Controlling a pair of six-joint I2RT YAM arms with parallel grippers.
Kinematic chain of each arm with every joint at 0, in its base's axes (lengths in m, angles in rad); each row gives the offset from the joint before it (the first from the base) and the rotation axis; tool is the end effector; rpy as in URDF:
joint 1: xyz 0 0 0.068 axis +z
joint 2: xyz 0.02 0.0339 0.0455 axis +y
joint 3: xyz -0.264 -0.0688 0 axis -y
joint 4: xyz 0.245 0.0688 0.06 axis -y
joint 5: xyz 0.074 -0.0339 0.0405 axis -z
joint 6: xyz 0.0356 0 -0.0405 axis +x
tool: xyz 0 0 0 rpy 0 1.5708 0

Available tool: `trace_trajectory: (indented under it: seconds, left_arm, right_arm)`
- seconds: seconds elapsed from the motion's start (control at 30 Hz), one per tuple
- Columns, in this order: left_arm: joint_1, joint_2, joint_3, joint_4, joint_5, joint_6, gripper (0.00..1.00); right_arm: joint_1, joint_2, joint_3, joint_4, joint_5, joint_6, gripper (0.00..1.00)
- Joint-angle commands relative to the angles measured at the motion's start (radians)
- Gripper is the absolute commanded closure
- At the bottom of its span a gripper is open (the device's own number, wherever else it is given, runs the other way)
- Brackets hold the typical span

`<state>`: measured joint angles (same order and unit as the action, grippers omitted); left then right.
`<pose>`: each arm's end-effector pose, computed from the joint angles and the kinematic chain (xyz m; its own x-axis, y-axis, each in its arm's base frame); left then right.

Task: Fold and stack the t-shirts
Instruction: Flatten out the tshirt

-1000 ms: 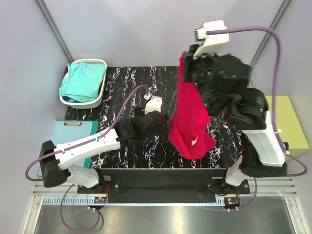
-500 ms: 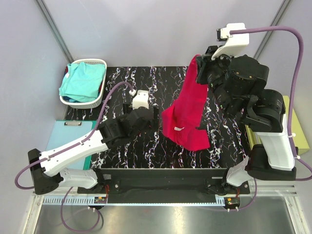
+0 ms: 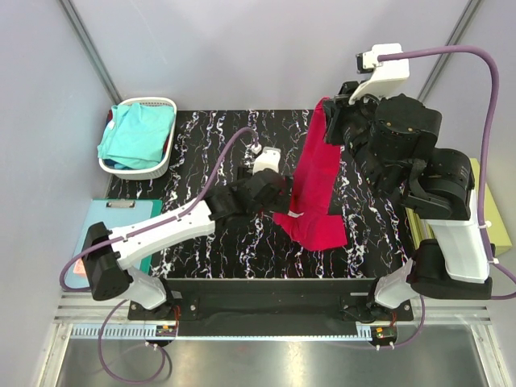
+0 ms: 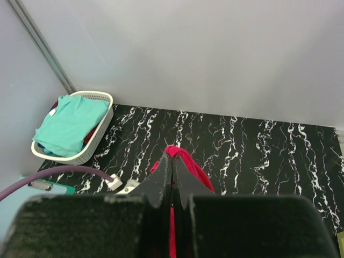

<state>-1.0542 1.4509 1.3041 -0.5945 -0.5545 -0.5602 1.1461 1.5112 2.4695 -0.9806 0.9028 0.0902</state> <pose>0.1726 -0.2659 0.3287 -0.5734 0.0948 -0.8138 0.2865 0.9538 -0.0907 0.1046 0.1635 0.6098 -0.0309 0.0672 -0.9973 -0.2392 0.9683 0.0726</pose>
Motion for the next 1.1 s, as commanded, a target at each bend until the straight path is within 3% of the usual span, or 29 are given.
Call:
trace_trajectory:
  seconds: [0.0,0.37,0.5,0.53,0.6,0.63,0.73,0.9,1.07]
  left_arm:
    - [-0.01,0.008,0.057,0.133,0.068,0.035,0.01]
    - [-0.024,0.069,0.032,0.216,0.113,0.085,0.01]
    - [-0.024,0.074,0.04,0.207,0.116,0.082,0.19]
    - [-0.024,0.069,0.044,0.199,0.11,0.079,0.39]
    - [-0.026,0.052,0.047,0.164,0.069,0.072,0.62]
    - [-0.026,0.04,0.053,0.144,0.047,0.062,0.8]
    - [-0.026,-0.035,0.04,0.085,-0.039,0.065,1.0]
    - [-0.023,-0.232,0.023,0.003,-0.188,0.088,1.0]
    - [-0.023,-0.314,0.165,-0.137,-0.315,0.115,1.0]
  right_arm:
    - [-0.003,-0.011,0.032,-0.021,-0.025,0.04,1.0]
    - [-0.002,-0.04,0.031,-0.044,-0.007,0.023,1.0]
    - [-0.003,-0.049,0.017,-0.044,0.007,0.011,1.0]
    - [-0.003,-0.051,0.016,-0.044,0.016,0.01,1.0]
    - [-0.003,-0.055,0.009,-0.044,0.022,0.003,1.0]
    - [-0.002,-0.057,0.011,-0.046,0.03,0.003,1.0]
    - [-0.002,-0.059,0.008,-0.04,0.051,-0.001,1.0]
    - [-0.008,-0.059,-0.021,0.006,0.074,-0.015,1.0]
    - [-0.014,-0.02,0.008,0.028,0.064,-0.018,1.0]
